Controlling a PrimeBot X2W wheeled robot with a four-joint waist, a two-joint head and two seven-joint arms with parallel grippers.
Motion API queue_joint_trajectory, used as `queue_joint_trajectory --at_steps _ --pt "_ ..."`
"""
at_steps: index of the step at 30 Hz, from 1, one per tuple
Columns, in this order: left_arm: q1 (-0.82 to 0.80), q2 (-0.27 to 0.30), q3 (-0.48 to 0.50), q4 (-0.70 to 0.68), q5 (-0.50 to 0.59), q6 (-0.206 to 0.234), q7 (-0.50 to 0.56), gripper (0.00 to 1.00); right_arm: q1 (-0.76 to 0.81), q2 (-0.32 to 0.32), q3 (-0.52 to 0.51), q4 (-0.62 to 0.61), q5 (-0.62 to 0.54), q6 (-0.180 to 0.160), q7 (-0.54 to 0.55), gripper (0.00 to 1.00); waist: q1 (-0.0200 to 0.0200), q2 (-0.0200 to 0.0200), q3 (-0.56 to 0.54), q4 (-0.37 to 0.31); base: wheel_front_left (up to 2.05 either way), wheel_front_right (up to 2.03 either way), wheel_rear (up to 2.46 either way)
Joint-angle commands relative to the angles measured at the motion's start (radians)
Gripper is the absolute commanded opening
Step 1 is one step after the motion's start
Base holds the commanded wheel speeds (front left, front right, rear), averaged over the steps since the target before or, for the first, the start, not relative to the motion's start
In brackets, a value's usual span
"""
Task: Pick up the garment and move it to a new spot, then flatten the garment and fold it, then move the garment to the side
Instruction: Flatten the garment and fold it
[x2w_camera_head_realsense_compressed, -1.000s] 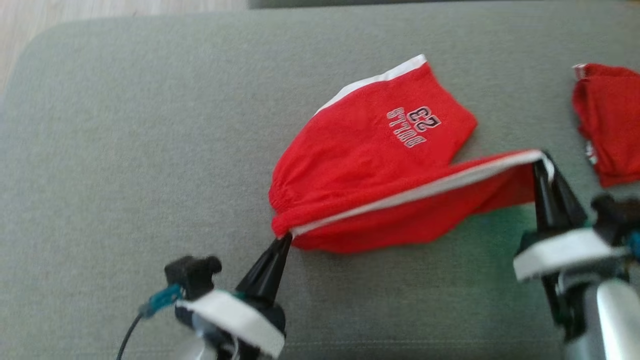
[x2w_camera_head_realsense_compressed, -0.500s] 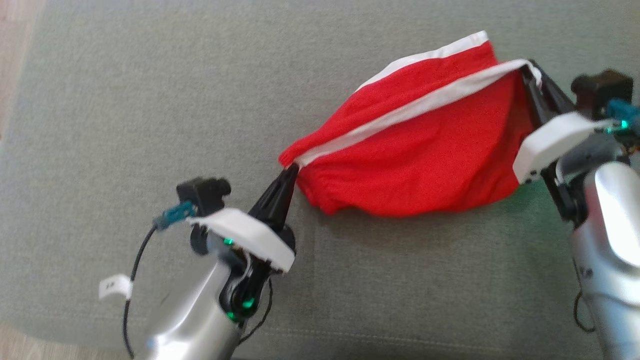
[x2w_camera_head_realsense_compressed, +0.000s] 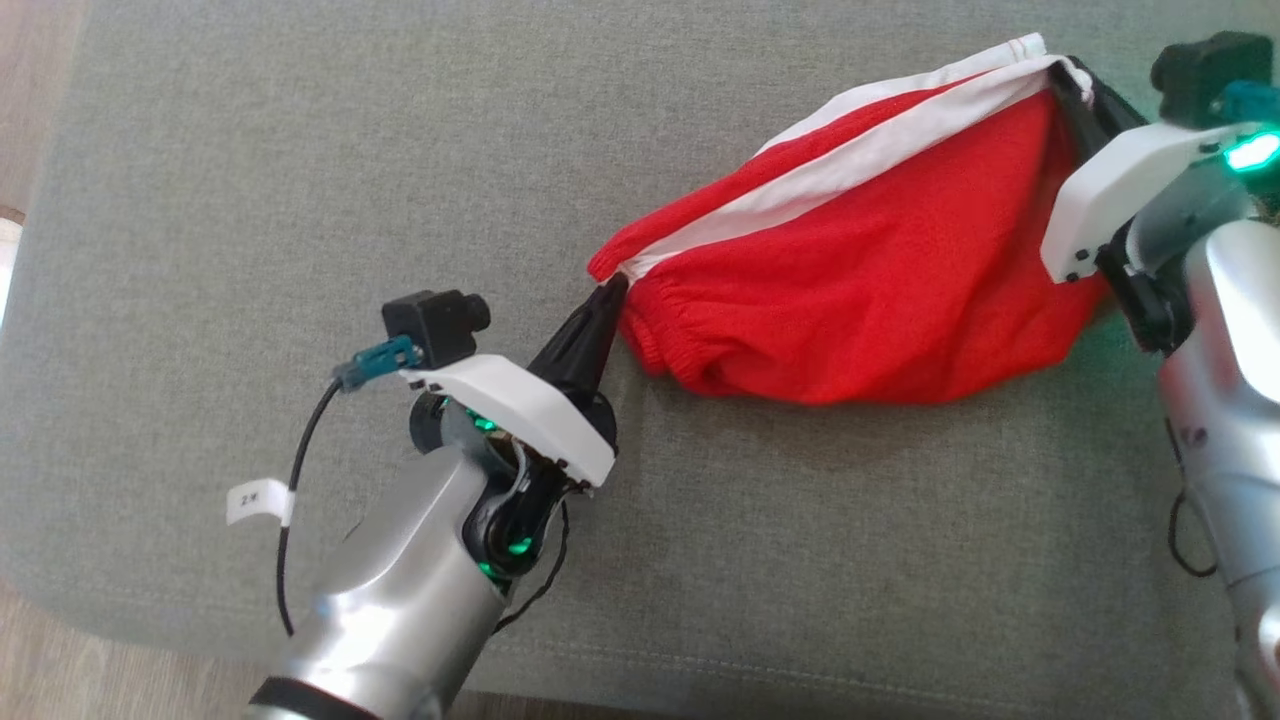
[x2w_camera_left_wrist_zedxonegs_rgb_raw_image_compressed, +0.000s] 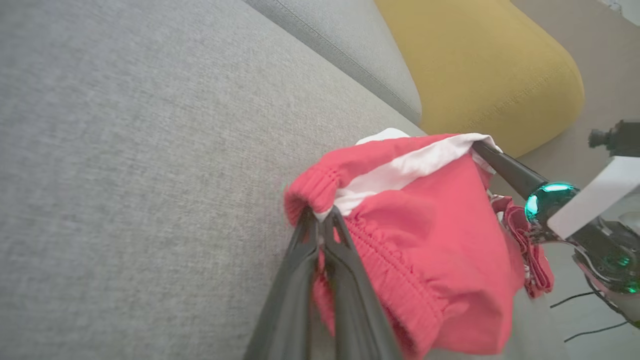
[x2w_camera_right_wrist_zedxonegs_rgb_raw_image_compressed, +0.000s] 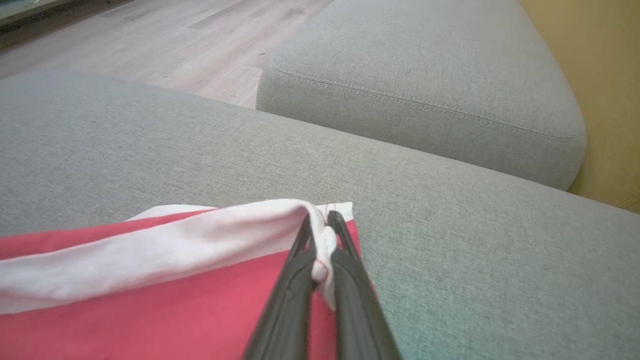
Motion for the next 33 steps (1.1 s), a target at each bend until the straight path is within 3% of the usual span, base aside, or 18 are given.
queue_joint_trajectory --at_steps 1,2,3,4,5,6,7,9,10,11,20,25,33 --pt "-0.035 0.008 0.019 -0.021 -0.01 -0.004 -0.011 0.0 -0.029 -0.004 0.015 -0.021 0.008 0.007 -0.013 0.0 -0.0001 0.0 0.001 0.001 0.0 0.0 0.0" --pt "-0.041 0.007 0.009 -0.018 -0.018 -0.002 -0.015 0.0 -0.04 -0.005 0.019 -0.004 0.012 0.007 -0.018 0.0 -0.0001 0.0 0.001 0.002 0.0 0.0 0.0" --pt "-0.047 0.007 0.0 -0.015 -0.027 0.0 -0.018 0.0 -0.049 -0.006 0.024 0.013 0.016 0.007 -0.023 0.11 -0.0001 0.0 0.001 0.003 0.0 0.0 0.0" --pt "-0.052 0.007 -0.009 -0.012 -0.035 0.002 -0.021 0.0 -0.058 -0.007 0.027 0.029 0.019 0.007 -0.03 0.38 -0.0001 0.0 0.0 0.004 0.0 0.0 0.0" --pt "-0.057 0.007 -0.017 -0.01 -0.043 0.005 -0.025 0.0 -0.065 -0.007 0.032 0.044 0.022 0.007 -0.037 0.74 -0.0001 0.0 -0.001 0.004 0.0 0.0 0.0" --pt "-0.06 0.007 -0.024 -0.007 -0.05 0.009 -0.028 0.0 -0.071 -0.007 0.034 0.058 0.025 0.007 -0.046 1.0 -0.0001 0.0 -0.002 0.005 0.0 0.0 0.0" --pt "-0.063 0.007 -0.03 -0.006 -0.056 0.012 -0.031 0.0 -0.077 -0.007 0.038 0.072 0.028 0.007 -0.055 1.0 -0.0001 0.0 -0.003 0.006 0.0 0.0 0.0" --pt "-0.066 0.007 -0.044 -0.003 -0.066 0.019 -0.037 0.5 -0.087 -0.005 0.043 0.097 0.036 0.007 -0.079 1.0 -0.0001 0.0 -0.006 0.008 0.0 0.0 0.0" --pt "-0.067 0.007 -0.051 -0.003 -0.07 0.022 -0.04 0.83 -0.091 -0.005 0.047 0.111 0.039 0.007 -0.09 1.0 -0.0001 0.0 -0.008 0.009 0.0 0.0 0.0" --pt "-0.066 0.007 -0.056 -0.005 -0.073 0.025 -0.042 1.0 -0.095 -0.005 0.049 0.124 0.041 0.007 -0.101 1.0 -0.0001 0.0 -0.009 0.011 0.0 0.0 0.0" --pt "-0.028 0.019 -0.092 -0.025 -0.052 0.057 -0.056 1.0 -0.129 -0.011 0.059 0.229 0.052 0.007 -0.183 1.0 -0.0001 0.0 -0.031 0.024 0.0 0.0 0.0" --pt "0.013 0.071 -0.078 -0.071 -0.011 0.097 -0.066 1.0 -0.13 -0.023 0.071 0.267 0.074 0.007 -0.207 1.0 -0.0001 0.0 -0.058 0.025 0.0 0.0 0.0" --pt "0.126 0.176 0.022 -0.236 0.073 0.192 -0.074 1.0 -0.092 -0.073 0.088 0.321 0.14 0.007 -0.183 1.0 -0.0001 0.0 -0.112 0.03 0.0 0.0 0.0"
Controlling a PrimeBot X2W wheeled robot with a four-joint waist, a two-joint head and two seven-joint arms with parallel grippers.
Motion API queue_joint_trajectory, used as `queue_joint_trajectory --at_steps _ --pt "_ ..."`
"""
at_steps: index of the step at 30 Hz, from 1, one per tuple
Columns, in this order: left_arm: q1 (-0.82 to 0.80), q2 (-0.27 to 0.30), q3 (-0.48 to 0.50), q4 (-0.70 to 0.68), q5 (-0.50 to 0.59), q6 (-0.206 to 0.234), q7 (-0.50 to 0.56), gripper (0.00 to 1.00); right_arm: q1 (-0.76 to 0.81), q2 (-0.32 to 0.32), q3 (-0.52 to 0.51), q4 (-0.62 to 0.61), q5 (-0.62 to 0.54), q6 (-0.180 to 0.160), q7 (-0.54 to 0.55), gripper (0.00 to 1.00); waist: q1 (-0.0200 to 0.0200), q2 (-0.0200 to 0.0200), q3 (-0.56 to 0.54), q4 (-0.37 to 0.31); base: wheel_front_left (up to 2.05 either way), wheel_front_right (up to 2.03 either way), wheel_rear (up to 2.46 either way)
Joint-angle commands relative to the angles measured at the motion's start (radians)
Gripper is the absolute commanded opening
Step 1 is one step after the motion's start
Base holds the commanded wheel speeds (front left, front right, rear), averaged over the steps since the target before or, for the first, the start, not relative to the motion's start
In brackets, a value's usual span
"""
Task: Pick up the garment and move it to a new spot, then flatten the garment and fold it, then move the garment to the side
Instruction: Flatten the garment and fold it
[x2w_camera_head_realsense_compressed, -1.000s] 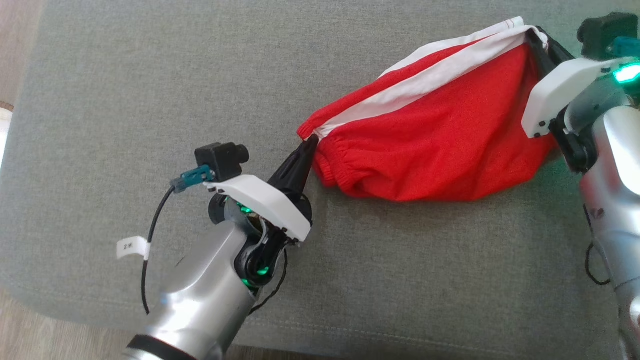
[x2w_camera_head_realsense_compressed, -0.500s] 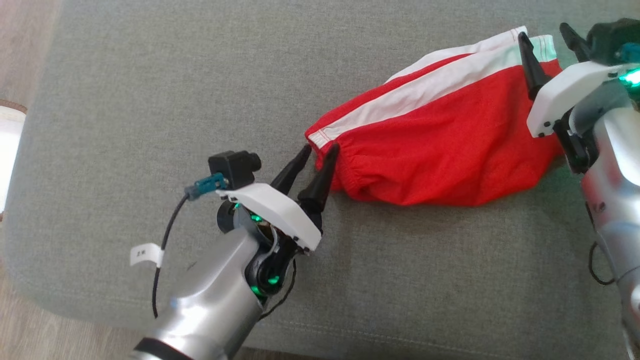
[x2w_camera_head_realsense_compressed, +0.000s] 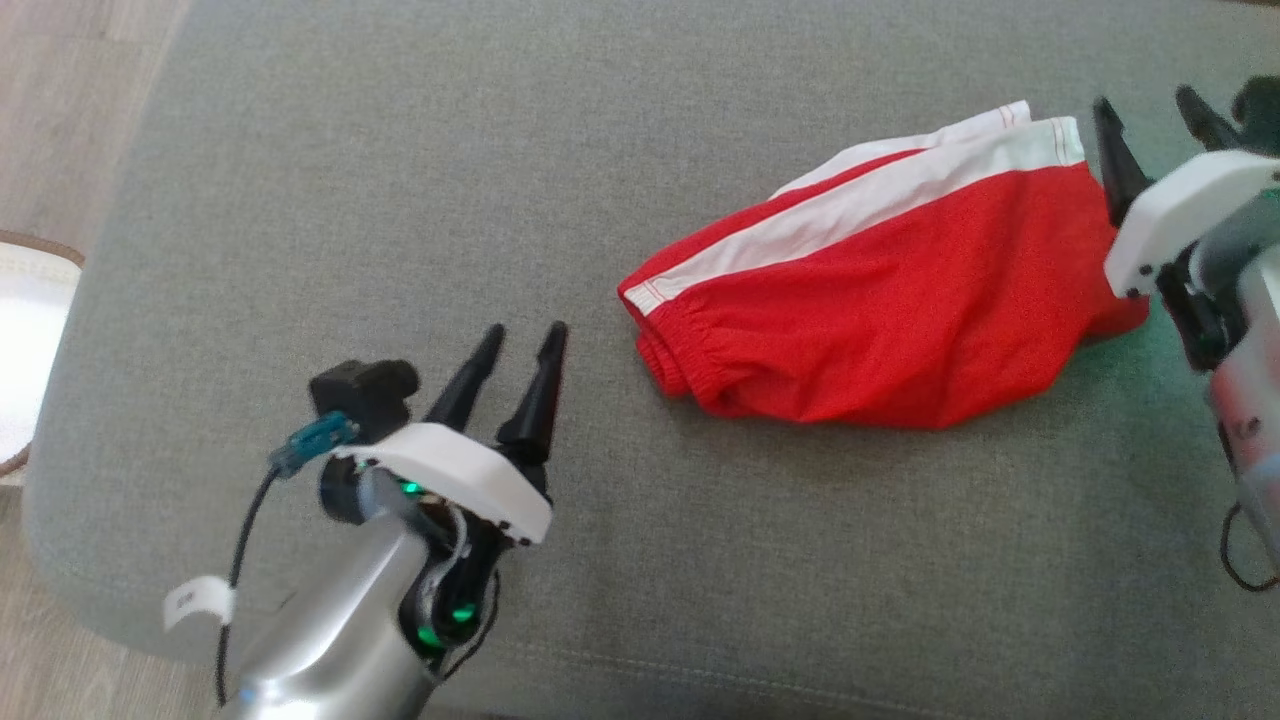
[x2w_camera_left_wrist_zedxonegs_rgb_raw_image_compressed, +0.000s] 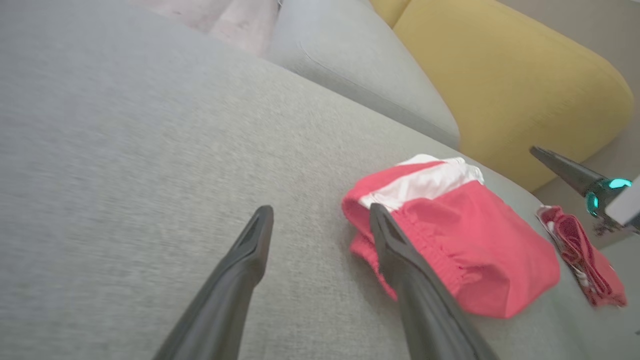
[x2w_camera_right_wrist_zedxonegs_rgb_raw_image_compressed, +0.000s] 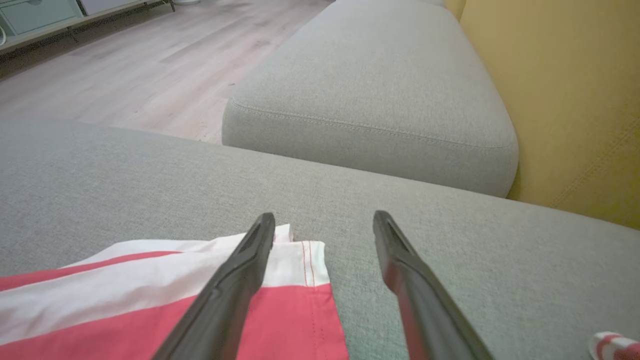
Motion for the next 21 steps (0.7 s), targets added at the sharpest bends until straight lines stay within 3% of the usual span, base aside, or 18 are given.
queue_joint_trajectory --at_steps 1,8,21 --pt "0.002 0.035 0.068 -0.071 0.035 0.025 -0.013 1.0 0.017 -0.014 0.019 -0.012 0.027 0.007 0.024 1.0 0.0001 0.0 -0.011 0.004 0.0 0.0 0.0" --pt "0.082 0.043 0.151 -0.178 0.108 0.07 -0.013 1.0 0.065 -0.026 0.041 0.02 0.138 0.007 0.147 1.0 0.0001 0.0 -0.015 0.017 0.0 0.0 0.0" --pt "0.117 0.032 0.188 -0.21 0.139 0.066 -0.013 1.0 0.1 -0.024 0.084 0.006 0.261 0.007 0.25 1.0 0.0001 0.0 -0.001 0.04 0.0 0.0 0.0"
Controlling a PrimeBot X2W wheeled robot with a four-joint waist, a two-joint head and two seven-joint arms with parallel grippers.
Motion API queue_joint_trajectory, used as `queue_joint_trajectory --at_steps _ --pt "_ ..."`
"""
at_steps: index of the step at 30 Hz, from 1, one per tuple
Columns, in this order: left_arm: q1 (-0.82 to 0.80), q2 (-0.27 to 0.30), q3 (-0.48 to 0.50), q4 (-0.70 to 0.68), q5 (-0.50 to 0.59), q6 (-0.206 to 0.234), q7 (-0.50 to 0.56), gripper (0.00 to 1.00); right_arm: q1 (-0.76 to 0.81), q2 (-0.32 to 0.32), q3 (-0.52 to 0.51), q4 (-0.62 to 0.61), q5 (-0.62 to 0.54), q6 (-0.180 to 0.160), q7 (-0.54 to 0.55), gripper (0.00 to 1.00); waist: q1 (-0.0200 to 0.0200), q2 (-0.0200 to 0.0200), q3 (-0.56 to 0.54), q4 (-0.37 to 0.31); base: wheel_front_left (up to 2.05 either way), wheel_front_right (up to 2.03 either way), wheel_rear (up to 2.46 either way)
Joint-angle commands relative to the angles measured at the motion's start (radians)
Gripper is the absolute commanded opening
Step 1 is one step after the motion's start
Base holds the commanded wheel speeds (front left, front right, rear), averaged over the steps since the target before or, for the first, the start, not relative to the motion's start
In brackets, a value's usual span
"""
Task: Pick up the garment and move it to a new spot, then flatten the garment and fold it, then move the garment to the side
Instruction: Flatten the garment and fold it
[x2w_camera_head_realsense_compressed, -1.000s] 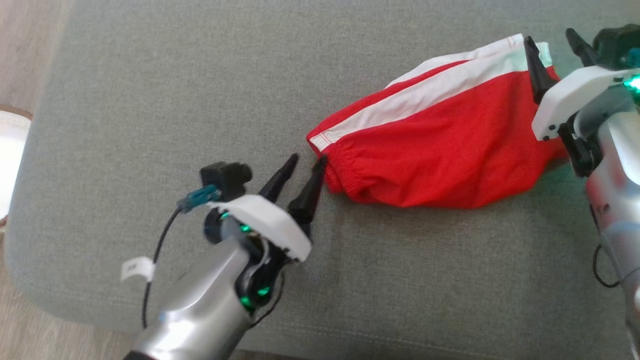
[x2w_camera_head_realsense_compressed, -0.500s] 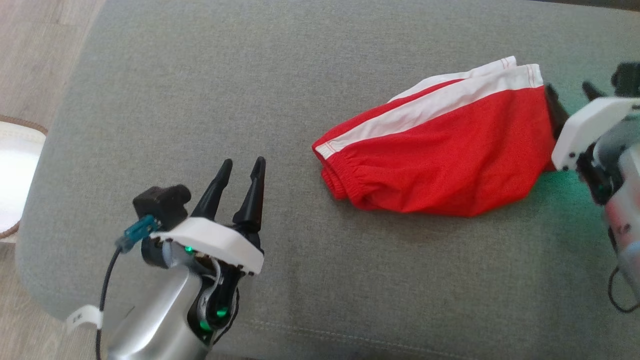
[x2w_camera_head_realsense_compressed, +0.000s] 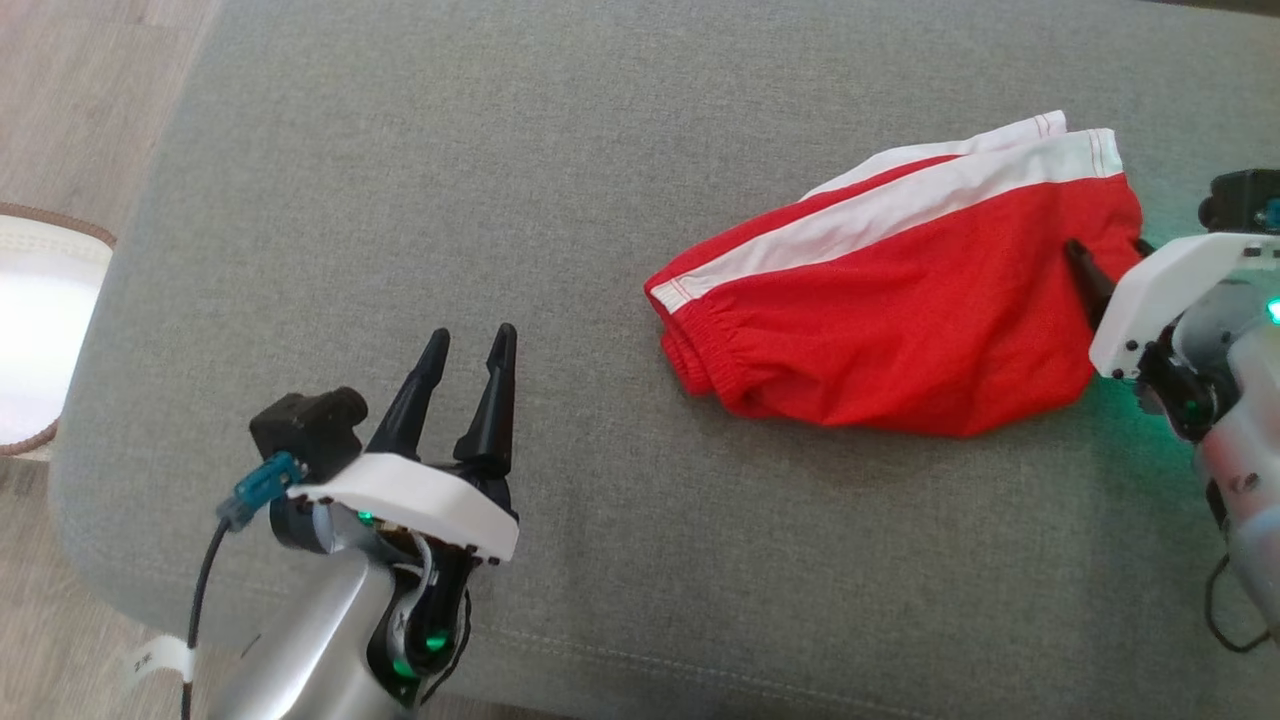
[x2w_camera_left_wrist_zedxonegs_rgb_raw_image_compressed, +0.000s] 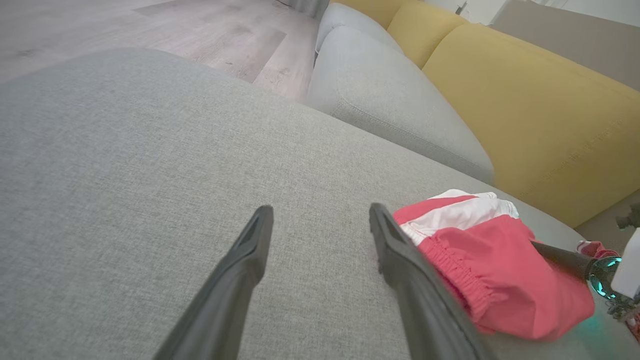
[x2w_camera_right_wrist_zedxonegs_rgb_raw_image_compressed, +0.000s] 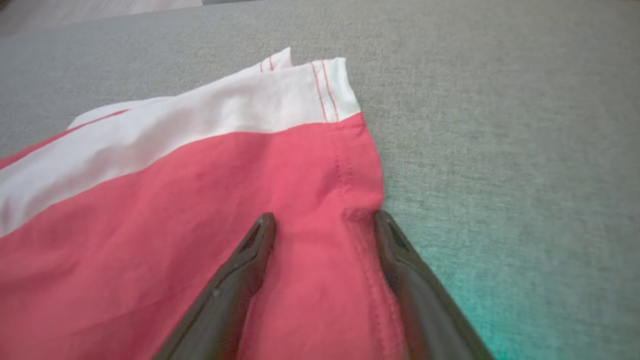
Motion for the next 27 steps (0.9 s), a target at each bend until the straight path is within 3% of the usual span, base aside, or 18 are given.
queue_joint_trajectory --at_steps 1,6,7,9,12,20,27 --pt "-0.019 0.012 0.046 -0.033 0.013 -0.003 -0.012 1.0 0.008 -0.003 0.022 -0.034 0.012 0.007 0.007 1.0 0.0001 0.0 0.0 0.001 0.0 0.0 0.0" --pt "-0.022 0.005 0.05 -0.029 0.018 -0.009 -0.012 1.0 0.015 -0.001 0.071 -0.044 0.021 0.007 0.019 1.0 0.0001 0.0 0.002 0.007 0.0 0.0 0.0" --pt "-0.022 0.004 0.05 -0.028 0.019 -0.01 -0.012 1.0 0.014 -0.002 0.08 -0.039 0.016 0.007 0.016 0.89 0.0001 0.0 0.002 0.008 0.0 0.0 0.0" --pt "-0.023 0.002 0.053 -0.027 0.02 -0.013 -0.012 1.0 0.012 0.003 0.093 -0.025 0.009 0.007 0.012 0.41 0.0001 0.0 0.003 0.011 0.0 0.0 0.0" --pt "-0.023 -0.001 0.057 -0.025 0.023 -0.016 -0.012 1.0 0.008 0.018 0.102 0.004 0.002 0.007 0.002 0.0 0.0001 0.0 0.003 0.016 0.0 0.0 0.0" --pt "-0.016 -0.004 0.072 -0.019 0.031 -0.018 -0.012 1.0 -0.019 0.039 0.074 0.061 0.011 0.007 -0.087 0.0 0.0001 0.0 -0.01 0.006 0.0 0.0 0.0" --pt "0.002 -0.009 0.077 -0.02 0.036 -0.023 -0.012 1.0 0.026 0.05 0.039 0.058 0.039 0.007 -0.208 0.0 0.0001 0.0 -0.041 -0.044 0.0 0.0 0.0"
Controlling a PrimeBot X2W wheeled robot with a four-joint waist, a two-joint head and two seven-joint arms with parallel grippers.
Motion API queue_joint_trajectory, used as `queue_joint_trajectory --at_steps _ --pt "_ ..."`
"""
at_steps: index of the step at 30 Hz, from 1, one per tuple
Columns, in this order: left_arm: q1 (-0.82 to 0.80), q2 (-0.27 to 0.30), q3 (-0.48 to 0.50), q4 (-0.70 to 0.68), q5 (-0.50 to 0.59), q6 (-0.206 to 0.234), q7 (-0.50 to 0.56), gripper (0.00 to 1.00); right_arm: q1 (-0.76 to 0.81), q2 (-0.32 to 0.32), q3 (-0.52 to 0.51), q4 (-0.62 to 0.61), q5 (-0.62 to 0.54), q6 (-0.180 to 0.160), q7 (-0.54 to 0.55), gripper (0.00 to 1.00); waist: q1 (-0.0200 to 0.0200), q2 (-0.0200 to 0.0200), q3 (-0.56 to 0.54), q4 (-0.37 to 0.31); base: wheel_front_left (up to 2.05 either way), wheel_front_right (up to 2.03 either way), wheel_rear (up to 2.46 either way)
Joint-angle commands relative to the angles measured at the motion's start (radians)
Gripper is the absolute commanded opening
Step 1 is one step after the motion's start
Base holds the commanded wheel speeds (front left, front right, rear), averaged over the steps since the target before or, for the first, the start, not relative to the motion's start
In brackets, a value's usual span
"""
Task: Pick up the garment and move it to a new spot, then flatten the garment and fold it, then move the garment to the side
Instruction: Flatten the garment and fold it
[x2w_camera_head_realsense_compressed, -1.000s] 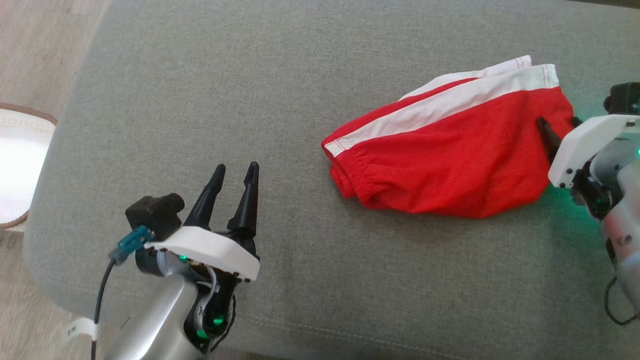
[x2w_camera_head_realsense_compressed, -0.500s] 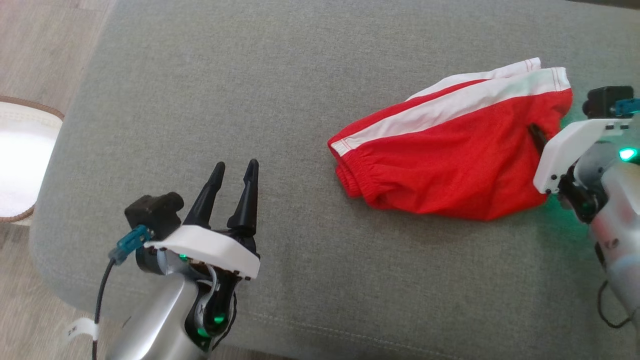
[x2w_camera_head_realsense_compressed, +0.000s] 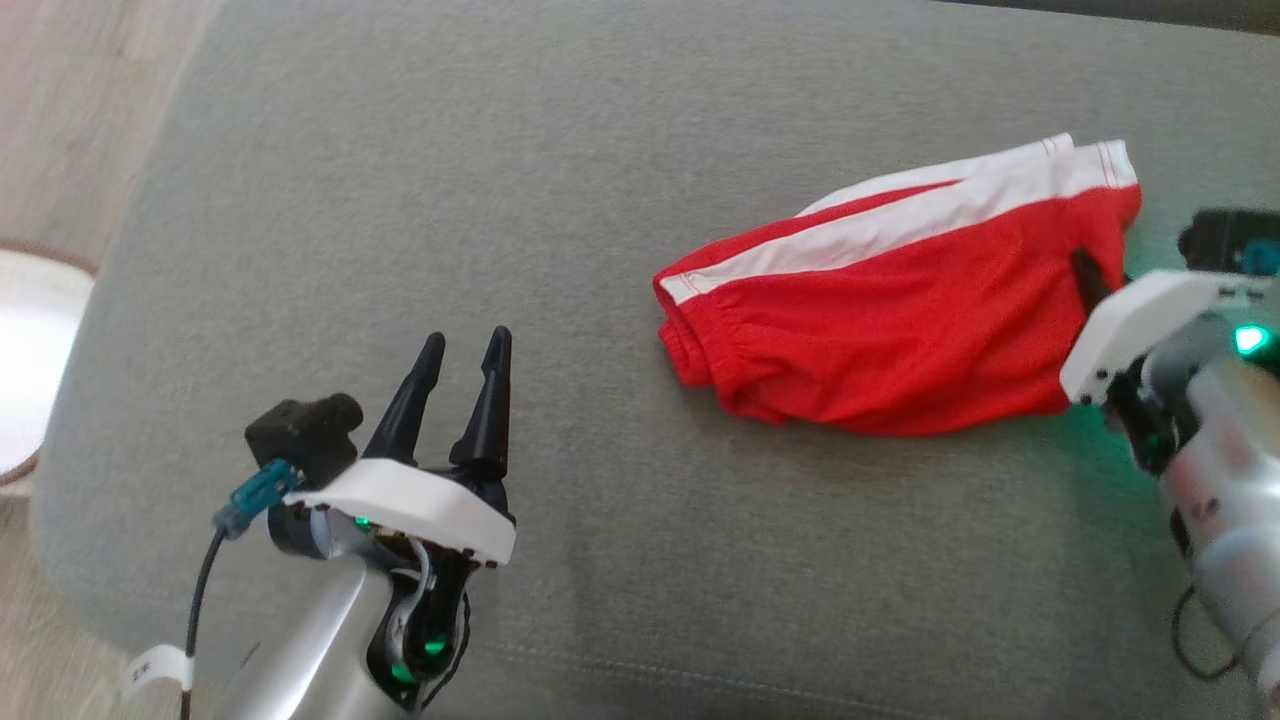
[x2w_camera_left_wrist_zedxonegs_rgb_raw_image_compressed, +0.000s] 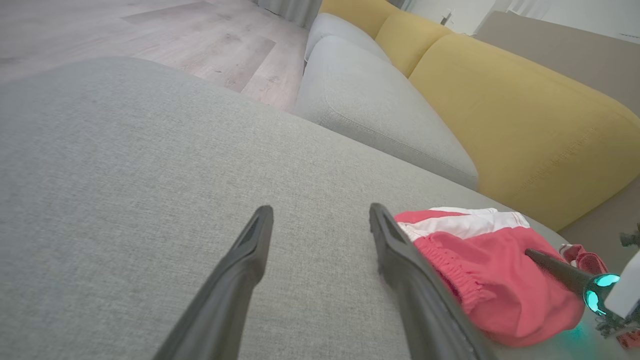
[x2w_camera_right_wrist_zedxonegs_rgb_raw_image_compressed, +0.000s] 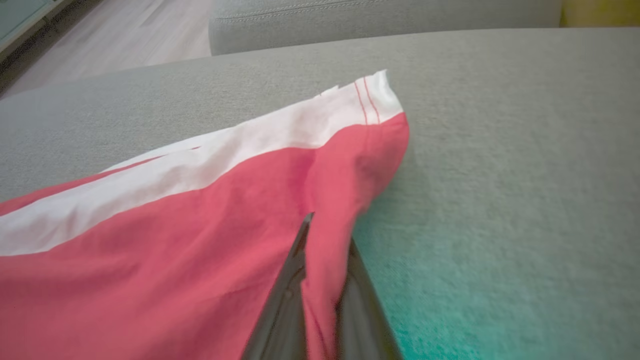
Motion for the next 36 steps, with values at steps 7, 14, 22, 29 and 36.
queue_joint_trajectory --at_steps 7,14,22,29,36 --pt "0.002 0.013 0.045 -0.031 0.017 -0.011 -0.012 1.0 0.114 0.039 -0.042 -0.05 0.041 0.007 -0.142 0.0 0.0 0.0 -0.042 -0.085 0.0 0.0 0.0" --pt "0.013 0.015 0.039 -0.032 0.017 -0.01 -0.009 1.0 0.191 0.1 -0.095 -0.072 0.056 0.007 -0.217 0.0 0.0 0.0 -0.066 -0.135 0.0 0.0 0.0" --pt "0.017 0.021 0.033 -0.038 0.016 -0.004 -0.001 1.0 0.218 0.143 -0.134 -0.073 0.008 0.007 -0.24 0.0 0.0 0.0 -0.081 -0.162 0.0 0.0 0.0" --pt "0.025 0.028 0.034 -0.043 0.01 -0.003 0.0 1.0 0.217 0.183 -0.142 -0.116 -0.037 0.007 -0.244 0.0 0.0 0.0 -0.096 -0.154 0.0 0.0 0.0" --pt "0.038 0.041 0.037 -0.071 0.013 0.005 0.0 1.0 0.215 0.227 -0.114 -0.229 -0.086 0.007 -0.214 0.0 0.0 0.0 -0.113 -0.126 0.0 0.0 0.0"
